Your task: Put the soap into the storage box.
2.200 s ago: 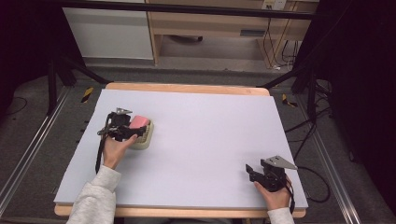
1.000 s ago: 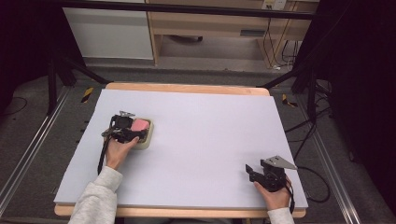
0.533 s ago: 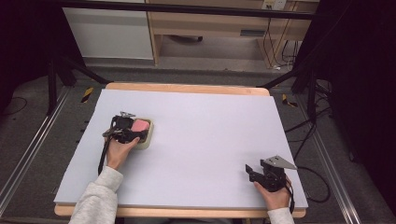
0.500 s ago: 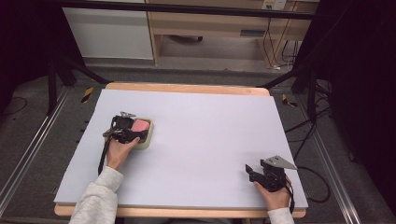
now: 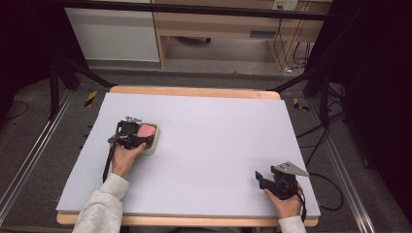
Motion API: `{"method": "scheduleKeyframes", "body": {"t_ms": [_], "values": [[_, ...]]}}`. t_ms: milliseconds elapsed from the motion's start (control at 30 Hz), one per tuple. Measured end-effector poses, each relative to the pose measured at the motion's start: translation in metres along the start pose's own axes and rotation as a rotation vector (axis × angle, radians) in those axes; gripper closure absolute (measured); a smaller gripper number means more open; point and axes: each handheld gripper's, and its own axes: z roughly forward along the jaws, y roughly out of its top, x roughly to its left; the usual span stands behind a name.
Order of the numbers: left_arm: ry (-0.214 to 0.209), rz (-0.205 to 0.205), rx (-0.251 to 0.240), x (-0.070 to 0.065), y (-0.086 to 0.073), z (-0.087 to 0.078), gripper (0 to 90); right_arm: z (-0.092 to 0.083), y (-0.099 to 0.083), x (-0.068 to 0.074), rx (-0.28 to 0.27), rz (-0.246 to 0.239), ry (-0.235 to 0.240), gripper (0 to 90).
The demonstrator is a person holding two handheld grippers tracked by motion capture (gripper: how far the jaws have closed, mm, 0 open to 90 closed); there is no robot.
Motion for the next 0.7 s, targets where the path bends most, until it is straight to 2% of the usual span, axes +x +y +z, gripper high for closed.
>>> {"method": "scheduleKeyframes", "body": {"t_ms": [367, 467, 700], "values": [[0.000, -0.005, 0.005, 0.000, 0.000, -0.001, 36.9, 0.000, 0.000, 0.000, -0.001, -0.002, 0.001, 33.0], [-0.005, -0.011, -0.028, 0.000, 0.002, -0.006, 32.8, -0.001, 0.000, 0.000, -0.001, -0.001, 0.002, 33.0], [-0.011, -0.022, -0.072, 0.003, 0.005, -0.018, 32.3, -0.001, 0.000, 0.000, -0.003, 0.000, 0.002, 33.0]]}}
